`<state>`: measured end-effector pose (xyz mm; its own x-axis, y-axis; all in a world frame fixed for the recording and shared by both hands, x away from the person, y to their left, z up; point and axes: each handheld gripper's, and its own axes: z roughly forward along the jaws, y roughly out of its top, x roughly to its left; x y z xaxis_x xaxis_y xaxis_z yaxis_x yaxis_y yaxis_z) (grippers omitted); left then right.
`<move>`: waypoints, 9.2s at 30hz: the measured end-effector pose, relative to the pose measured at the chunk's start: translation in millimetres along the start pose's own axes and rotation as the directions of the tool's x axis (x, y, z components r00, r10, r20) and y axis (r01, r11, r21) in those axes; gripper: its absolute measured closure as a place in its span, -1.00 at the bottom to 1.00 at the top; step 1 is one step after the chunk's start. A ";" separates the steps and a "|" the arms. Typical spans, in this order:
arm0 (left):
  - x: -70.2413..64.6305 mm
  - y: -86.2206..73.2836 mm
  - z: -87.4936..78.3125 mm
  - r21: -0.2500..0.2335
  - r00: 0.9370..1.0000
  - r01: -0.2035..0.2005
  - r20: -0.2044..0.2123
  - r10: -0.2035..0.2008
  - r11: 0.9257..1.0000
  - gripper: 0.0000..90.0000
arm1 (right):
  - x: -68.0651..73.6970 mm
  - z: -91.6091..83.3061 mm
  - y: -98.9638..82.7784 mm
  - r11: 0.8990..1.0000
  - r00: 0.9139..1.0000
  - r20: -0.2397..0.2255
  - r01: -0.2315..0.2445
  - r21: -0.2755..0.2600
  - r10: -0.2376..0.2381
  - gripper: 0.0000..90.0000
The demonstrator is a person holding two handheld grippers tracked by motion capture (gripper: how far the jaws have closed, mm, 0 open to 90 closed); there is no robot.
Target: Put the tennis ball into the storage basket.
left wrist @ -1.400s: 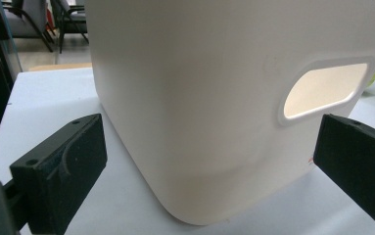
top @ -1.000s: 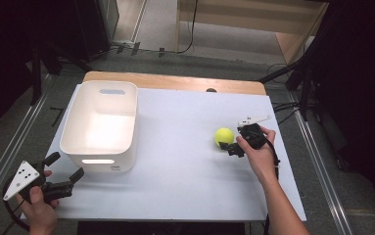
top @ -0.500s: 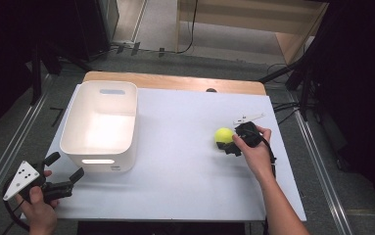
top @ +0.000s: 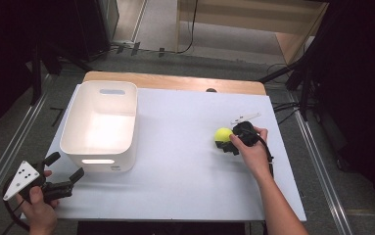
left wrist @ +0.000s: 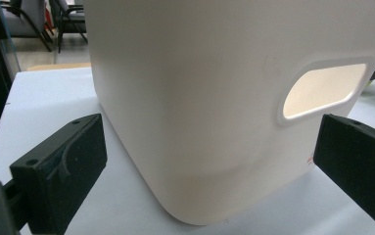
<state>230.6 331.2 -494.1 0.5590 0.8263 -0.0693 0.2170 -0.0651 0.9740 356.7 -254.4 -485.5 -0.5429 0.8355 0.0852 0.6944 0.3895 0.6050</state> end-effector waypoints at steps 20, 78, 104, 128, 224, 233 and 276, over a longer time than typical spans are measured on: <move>0.3 -0.1 0.0 -0.002 1.000 0.003 0.002 -0.003 1.000 -1.00 | -2.1 15.5 1.5 0.999 1.000 0.017 -0.021 0.031 0.020 -0.67; 0.3 0.2 -0.5 0.000 1.000 -0.001 0.006 0.001 1.000 -1.00 | 46.1 -20.4 72.0 0.989 0.985 -0.108 0.128 -0.076 -0.135 -0.48; 0.5 0.1 -0.5 -0.005 1.000 0.000 0.011 0.000 1.000 -1.00 | 79.0 -18.8 103.0 0.975 0.960 -0.178 0.200 -0.098 -0.214 -0.48; 0.3 0.3 -0.1 -0.003 1.000 -0.001 0.013 0.001 1.000 -1.00 | 108.0 -13.7 127.0 0.962 0.938 -0.220 0.247 -0.115 -0.267 -0.48; 0.6 0.5 0.0 -0.011 1.000 0.011 0.026 -0.011 1.000 -1.00 | 212.3 0.3 190.1 0.893 0.820 -0.356 0.395 -0.217 -0.449 -0.48; 0.8 0.5 -0.2 -0.012 1.000 0.013 0.027 -0.012 1.000 -1.00 | 225.7 5.0 195.3 0.885 0.805 -0.369 0.408 -0.225 -0.465 -0.48; 0.8 0.6 -0.3 -0.013 0.999 0.013 0.031 -0.012 1.000 -1.00 | 247.4 31.5 183.8 0.857 0.759 -0.407 0.490 -0.158 -0.508 -0.48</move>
<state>230.9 332.0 -493.5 0.5805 0.8095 -0.0877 0.2138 -0.0476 0.9757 364.9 36.2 -378.2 -0.9572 0.2785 0.0789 0.2549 0.6817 0.6858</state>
